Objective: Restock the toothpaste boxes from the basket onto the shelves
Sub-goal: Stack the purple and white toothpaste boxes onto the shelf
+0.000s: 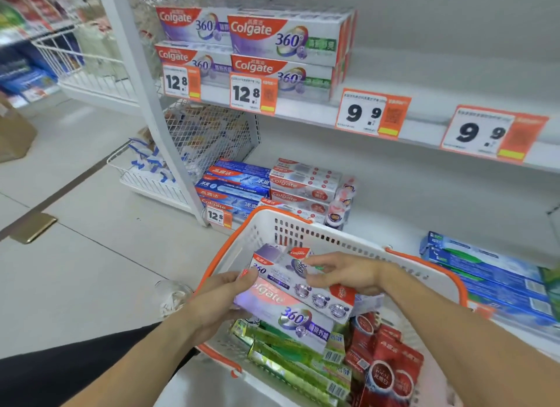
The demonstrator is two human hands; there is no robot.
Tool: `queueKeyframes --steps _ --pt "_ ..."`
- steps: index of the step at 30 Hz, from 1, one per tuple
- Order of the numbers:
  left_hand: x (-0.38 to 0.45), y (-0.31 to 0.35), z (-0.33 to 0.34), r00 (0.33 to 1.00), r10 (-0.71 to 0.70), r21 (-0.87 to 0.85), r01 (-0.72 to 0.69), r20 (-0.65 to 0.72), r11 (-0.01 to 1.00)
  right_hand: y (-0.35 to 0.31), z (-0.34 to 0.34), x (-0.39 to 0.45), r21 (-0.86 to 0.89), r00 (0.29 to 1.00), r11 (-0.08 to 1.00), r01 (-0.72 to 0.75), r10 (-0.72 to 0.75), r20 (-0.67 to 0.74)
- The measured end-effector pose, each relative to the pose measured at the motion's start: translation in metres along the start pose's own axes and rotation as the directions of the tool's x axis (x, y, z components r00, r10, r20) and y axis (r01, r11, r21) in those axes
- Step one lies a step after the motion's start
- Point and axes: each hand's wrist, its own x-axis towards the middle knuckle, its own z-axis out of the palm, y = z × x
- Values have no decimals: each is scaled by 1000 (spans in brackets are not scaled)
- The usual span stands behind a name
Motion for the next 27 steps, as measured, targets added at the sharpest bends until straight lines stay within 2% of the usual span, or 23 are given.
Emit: queueKeyframes --steps 2,4,6,9,13,16,19,22,25,27 --pt "-2 4 6 1000 6 31 -7 28 999 3 -13 -14 172 994 985 -3 -15 104" --pt "-2 8 13 999 30 62 -32 33 998 4 -28 -29 211 987 977 35 -67 145" --pt "0 12 18 998 60 86 -60 9 994 4 -41 -40 112 994 990 83 -89 56" --pt "4 17 23 996 85 111 -82 -16 990 1 -53 -52 25 985 995 95 -90 -150" --pt "7 15 30 998 40 84 -44 49 996 5 -44 -57 -114 932 986 124 -155 -326" --pt "9 12 40 994 7 30 -11 111 999 11 -22 -51 -275 883 945 179 -278 -379" --pt "9 12 47 993 4 -34 0 120 999 13 -2 -51 -299 892 931 209 -306 -332" --pt "8 10 47 991 -6 -39 11 131 999 19 5 -53 -156 959 975 155 -187 -213" --pt "6 10 45 987 -20 -10 22 161 1000 24 3 -55 176 995 983 44 -28 -92" --pt "5 9 43 983 -16 -11 18 182 1000 26 0 -55 218 997 976 4 13 -78"
